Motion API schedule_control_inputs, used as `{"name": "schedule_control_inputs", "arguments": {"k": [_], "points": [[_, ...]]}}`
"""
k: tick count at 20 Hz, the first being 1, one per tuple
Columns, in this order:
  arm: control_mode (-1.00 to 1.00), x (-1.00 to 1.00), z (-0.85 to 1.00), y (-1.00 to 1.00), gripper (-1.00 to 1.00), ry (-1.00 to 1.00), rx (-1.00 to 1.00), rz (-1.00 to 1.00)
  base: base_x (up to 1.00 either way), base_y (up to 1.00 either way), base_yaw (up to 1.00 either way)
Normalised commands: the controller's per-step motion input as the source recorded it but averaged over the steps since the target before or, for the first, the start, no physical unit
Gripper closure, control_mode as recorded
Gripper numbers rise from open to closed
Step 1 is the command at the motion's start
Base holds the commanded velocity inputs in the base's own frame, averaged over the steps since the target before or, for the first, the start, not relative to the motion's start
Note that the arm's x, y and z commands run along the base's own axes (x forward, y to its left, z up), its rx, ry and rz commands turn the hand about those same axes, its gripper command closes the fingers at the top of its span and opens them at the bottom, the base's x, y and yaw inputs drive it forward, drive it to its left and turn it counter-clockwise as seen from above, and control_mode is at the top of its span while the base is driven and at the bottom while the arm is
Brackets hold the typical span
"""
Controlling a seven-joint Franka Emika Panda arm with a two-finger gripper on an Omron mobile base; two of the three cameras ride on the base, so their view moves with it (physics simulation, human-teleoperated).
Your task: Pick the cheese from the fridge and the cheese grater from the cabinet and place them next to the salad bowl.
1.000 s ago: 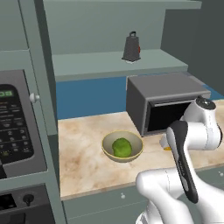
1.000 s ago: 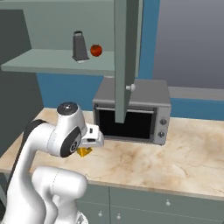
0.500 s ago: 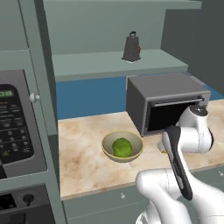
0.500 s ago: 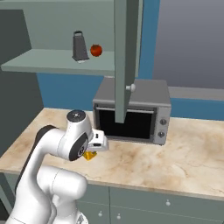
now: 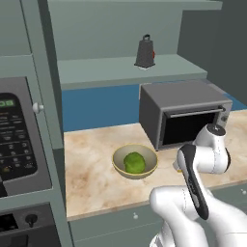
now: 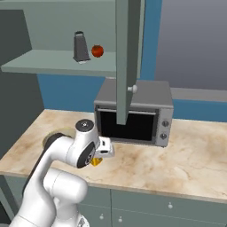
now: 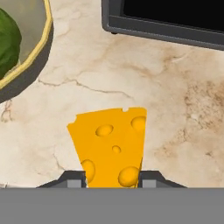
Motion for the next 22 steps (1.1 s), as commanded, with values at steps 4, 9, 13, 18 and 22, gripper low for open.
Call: {"name": "schedule_control_inputs", "arguments": {"k": [4, 9, 13, 18, 22], "points": [[-1.00, 0.31, -0.30, -0.01, 1.00, -0.01, 0.00, 0.05, 0.00, 0.00, 0.00], [-1.00, 0.40, -0.29, 0.00, 1.00, 0.00, 0.00, 0.08, 0.00, 0.00, 0.00], [-1.00, 0.25, -0.34, 0.01, 1.00, 0.00, 0.00, 0.08, 0.00, 0.00, 0.00], [-1.00, 0.12, -0.27, 0.13, 1.00, 0.00, 0.00, 0.03, 0.00, 0.00, 0.00], [-1.00, 0.15, -0.31, 0.33, 1.00, -0.07, 0.00, 0.01, 0.00, 0.00, 0.00]]}}
